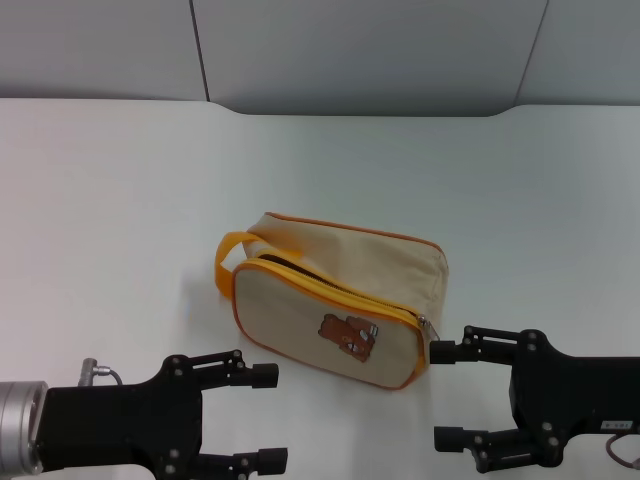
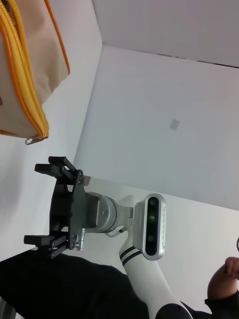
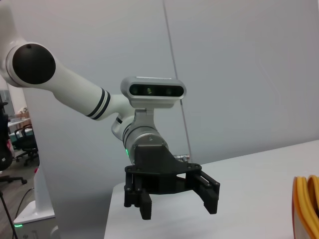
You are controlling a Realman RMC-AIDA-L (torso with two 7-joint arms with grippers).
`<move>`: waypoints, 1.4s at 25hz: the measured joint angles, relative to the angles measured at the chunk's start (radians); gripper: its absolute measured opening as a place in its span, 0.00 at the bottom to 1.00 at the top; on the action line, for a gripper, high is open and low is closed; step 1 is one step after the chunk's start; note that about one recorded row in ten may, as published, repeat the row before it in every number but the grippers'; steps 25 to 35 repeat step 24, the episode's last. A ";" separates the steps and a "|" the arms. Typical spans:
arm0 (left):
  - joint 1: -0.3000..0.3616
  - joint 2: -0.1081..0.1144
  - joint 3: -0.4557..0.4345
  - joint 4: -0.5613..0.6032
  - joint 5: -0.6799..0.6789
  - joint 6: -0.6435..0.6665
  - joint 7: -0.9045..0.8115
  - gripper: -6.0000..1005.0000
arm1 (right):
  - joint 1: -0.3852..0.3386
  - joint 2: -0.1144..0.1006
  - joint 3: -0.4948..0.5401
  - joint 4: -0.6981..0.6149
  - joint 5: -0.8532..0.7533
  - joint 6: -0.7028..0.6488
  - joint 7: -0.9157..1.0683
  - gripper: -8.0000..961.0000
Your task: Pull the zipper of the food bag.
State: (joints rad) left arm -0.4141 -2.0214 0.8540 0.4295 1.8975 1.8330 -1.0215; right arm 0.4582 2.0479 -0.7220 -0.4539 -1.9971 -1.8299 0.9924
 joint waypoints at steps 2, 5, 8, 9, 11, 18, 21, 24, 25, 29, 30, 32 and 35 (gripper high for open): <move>0.001 0.000 -0.001 0.000 0.000 0.000 0.000 0.82 | -0.002 0.000 0.002 0.000 0.000 0.000 0.000 0.86; 0.001 -0.001 -0.002 0.000 0.000 0.000 0.000 0.82 | -0.004 0.000 0.004 0.000 0.003 0.000 0.000 0.86; 0.003 -0.001 -0.002 0.000 0.000 0.000 0.000 0.82 | -0.005 0.000 0.004 0.000 0.005 0.000 0.000 0.86; 0.004 -0.001 -0.003 0.000 0.000 0.000 0.000 0.82 | -0.006 0.000 0.004 0.000 0.006 0.000 0.000 0.86; 0.004 -0.001 -0.003 0.000 0.000 0.000 0.000 0.82 | -0.007 0.000 0.004 0.000 0.006 0.000 0.000 0.86; 0.010 0.000 -0.002 0.000 0.000 0.000 0.000 0.82 | -0.007 0.000 0.012 0.000 0.006 0.000 0.000 0.86; 0.012 0.001 -0.001 0.000 0.000 0.000 0.000 0.82 | -0.007 0.001 0.016 0.000 0.006 0.000 0.000 0.86; 0.014 0.001 0.000 0.000 0.000 0.000 0.000 0.82 | -0.007 0.001 0.016 0.000 0.006 0.000 0.000 0.86; 0.014 0.001 0.000 0.000 0.000 0.000 0.000 0.82 | -0.007 0.001 0.016 0.000 0.006 0.000 0.000 0.86; 0.014 0.001 0.000 0.000 0.000 0.000 0.000 0.82 | -0.007 0.001 0.016 0.000 0.006 0.000 0.000 0.86; 0.014 0.001 0.000 0.000 0.000 0.000 0.000 0.82 | -0.007 0.001 0.016 0.000 0.006 0.000 0.000 0.86; 0.014 0.001 0.000 0.000 0.000 0.000 0.000 0.82 | -0.007 0.001 0.016 0.000 0.006 0.000 0.000 0.86; 0.014 0.001 0.000 0.000 0.000 0.000 0.000 0.82 | -0.007 0.001 0.016 0.000 0.006 0.000 0.000 0.86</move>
